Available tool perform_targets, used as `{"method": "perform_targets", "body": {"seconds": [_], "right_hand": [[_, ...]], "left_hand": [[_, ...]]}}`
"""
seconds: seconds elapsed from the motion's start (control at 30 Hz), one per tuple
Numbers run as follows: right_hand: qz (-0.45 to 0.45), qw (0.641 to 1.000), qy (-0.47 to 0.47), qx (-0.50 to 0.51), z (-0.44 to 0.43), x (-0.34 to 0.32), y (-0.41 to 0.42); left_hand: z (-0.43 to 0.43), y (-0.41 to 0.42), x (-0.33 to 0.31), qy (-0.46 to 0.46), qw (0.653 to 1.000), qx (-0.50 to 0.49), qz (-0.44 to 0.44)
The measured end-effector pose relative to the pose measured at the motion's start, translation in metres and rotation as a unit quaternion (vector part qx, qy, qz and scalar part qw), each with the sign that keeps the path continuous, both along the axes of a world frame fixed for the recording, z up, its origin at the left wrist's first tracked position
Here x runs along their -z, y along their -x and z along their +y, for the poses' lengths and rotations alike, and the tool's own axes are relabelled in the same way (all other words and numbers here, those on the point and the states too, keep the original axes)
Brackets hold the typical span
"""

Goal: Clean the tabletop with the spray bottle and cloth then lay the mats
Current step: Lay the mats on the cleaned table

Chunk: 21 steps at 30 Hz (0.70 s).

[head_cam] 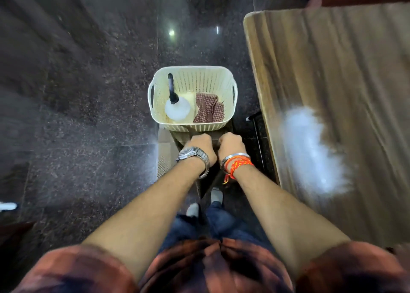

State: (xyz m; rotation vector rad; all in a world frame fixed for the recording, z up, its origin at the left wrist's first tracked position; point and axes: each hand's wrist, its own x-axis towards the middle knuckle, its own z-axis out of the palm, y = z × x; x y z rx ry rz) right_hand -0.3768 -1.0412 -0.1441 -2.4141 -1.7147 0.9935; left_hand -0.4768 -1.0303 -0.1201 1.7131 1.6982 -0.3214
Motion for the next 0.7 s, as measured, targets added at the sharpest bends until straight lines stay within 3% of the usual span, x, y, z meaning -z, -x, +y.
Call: {"method": "perform_targets", "body": {"seconds": [0.27, 0.43, 0.53, 0.6, 0.7], "right_hand": [[0.065, 0.981, -0.109, 0.147, -0.035, -0.130, -0.087], [0.182, 0.885, -0.301, 0.306, -0.115, -0.187, -0.160], [0.232, 0.828, -0.348, 0.374, -0.173, -0.203, -0.211], [0.299, 0.808, -0.336, 0.380, -0.210, -0.203, -0.240], [0.294, 0.801, -0.344, 0.392, -0.259, -0.189, -0.282]], "left_hand": [[0.005, -0.037, -0.138, -0.134, 0.976, 0.160, -0.059], [0.003, -0.075, -0.212, -0.200, 0.944, 0.195, -0.174], [0.001, -0.110, -0.240, -0.187, 0.926, 0.230, -0.235], [-0.004, -0.134, -0.248, -0.177, 0.911, 0.260, -0.266], [-0.018, -0.181, -0.244, -0.137, 0.895, 0.291, -0.308]]}}
